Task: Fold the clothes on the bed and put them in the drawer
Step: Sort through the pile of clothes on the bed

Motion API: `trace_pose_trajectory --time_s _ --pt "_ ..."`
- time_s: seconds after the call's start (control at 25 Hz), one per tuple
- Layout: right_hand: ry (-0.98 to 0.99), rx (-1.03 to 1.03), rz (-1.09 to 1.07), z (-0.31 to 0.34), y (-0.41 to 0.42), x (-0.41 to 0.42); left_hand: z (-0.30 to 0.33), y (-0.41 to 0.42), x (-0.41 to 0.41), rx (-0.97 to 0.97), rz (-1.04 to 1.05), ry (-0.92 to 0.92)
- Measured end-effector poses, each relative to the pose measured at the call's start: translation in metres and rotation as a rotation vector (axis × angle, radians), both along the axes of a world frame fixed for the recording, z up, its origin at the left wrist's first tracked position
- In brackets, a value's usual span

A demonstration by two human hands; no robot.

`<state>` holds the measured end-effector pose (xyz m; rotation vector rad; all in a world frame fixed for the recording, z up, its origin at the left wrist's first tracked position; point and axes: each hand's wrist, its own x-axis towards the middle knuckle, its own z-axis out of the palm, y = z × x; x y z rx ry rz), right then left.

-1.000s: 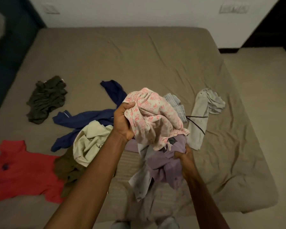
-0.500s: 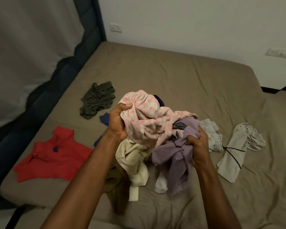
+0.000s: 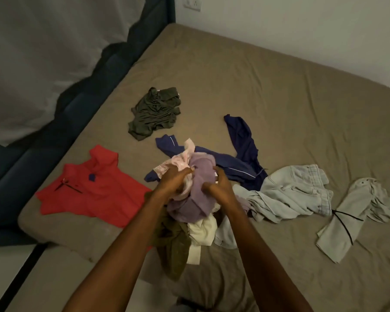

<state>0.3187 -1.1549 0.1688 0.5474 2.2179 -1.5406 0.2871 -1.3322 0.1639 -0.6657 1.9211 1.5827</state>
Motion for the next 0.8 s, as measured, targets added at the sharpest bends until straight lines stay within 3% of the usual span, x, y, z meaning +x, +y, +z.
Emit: trace_pose_trajectory --time_s 0.12,0.4,0.8 --pt "-0.079 0.028 -0.021 -0.028 0.007 0.007 -0.025 0.009 0.007 -0.093 -0.089 -0.106" --pt "-0.17 -0.049 -0.162 -0.039 0.06 0.032 -0.024 0.051 0.017 -0.012 -0.178 0.056" --pt "-0.184 -0.196 -0.551 -0.054 0.225 0.111 -0.029 0.273 0.027 -0.027 -0.464 0.108"
